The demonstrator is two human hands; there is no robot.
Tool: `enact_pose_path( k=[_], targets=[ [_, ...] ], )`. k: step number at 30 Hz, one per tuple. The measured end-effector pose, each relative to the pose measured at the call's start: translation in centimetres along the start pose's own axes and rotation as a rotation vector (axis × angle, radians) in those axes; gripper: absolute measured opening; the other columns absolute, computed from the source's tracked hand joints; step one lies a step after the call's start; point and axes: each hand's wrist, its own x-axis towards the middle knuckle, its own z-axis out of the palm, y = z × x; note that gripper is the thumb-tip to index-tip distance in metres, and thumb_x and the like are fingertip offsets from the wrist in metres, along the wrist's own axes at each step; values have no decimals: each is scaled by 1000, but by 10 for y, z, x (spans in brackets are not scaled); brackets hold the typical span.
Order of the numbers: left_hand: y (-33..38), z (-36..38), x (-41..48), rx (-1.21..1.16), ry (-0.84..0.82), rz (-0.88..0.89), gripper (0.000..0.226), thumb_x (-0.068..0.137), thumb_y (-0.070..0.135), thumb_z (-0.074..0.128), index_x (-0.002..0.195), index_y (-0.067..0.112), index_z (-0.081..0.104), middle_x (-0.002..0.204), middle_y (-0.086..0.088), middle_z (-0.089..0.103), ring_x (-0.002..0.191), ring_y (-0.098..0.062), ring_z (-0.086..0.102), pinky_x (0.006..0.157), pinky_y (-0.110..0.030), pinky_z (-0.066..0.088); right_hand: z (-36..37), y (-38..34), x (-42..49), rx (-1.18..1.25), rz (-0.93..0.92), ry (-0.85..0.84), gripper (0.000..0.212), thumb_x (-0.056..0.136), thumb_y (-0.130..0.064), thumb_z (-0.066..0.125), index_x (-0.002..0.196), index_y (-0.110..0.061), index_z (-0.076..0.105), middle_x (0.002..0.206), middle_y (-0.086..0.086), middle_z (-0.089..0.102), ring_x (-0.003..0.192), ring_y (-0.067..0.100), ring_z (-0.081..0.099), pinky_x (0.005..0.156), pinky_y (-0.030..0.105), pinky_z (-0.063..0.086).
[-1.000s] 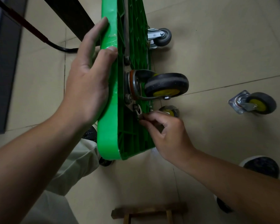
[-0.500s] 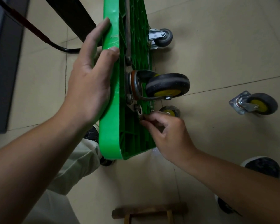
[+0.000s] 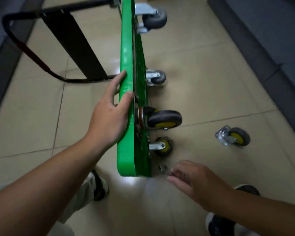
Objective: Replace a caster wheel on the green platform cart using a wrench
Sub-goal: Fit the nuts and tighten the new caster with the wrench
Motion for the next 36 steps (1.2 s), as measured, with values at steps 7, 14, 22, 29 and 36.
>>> enact_pose_path(
  k=[7,14,22,29,36],
  targets=[
    [6,-6,-6,-22,-43,-14,56,89,65,46,143,72,33,148,9,55,115,-20,67,102,-52,54,-64,-91,-7,312,362,4,37,92,-45,70,68,-17,69,45,1,61,36,5,51,42,15,38],
    [5,-10,-7,2,-70,-18,50,105,50,48,145,73,28,116,46,46,83,2,72,78,-39,63,-124,-89,50,44,-276,143,15,91,-39,75,94,-25,77,75,-7,66,65,10,62,61,23,49],
    [10,-11,-4,-66,-69,13,69,82,55,71,140,71,37,112,56,54,95,13,69,67,-14,59,-123,-8,176,16,-466,-17,19,92,-21,73,110,-15,75,98,-3,70,88,14,66,77,40,55],
    [3,-15,-3,-87,-77,-15,80,78,24,78,144,58,48,130,24,68,107,-7,73,74,-24,63,-128,2,222,-49,-540,-233,15,99,-30,60,113,-27,66,100,-16,59,93,12,62,78,25,48],
    [5,-42,3,-86,-132,-12,90,68,22,89,148,40,53,127,14,72,106,-13,75,79,-27,63,-126,-22,241,-70,-604,-337,19,97,-32,63,110,-25,75,98,-15,62,88,12,64,74,21,47]
  ],
)
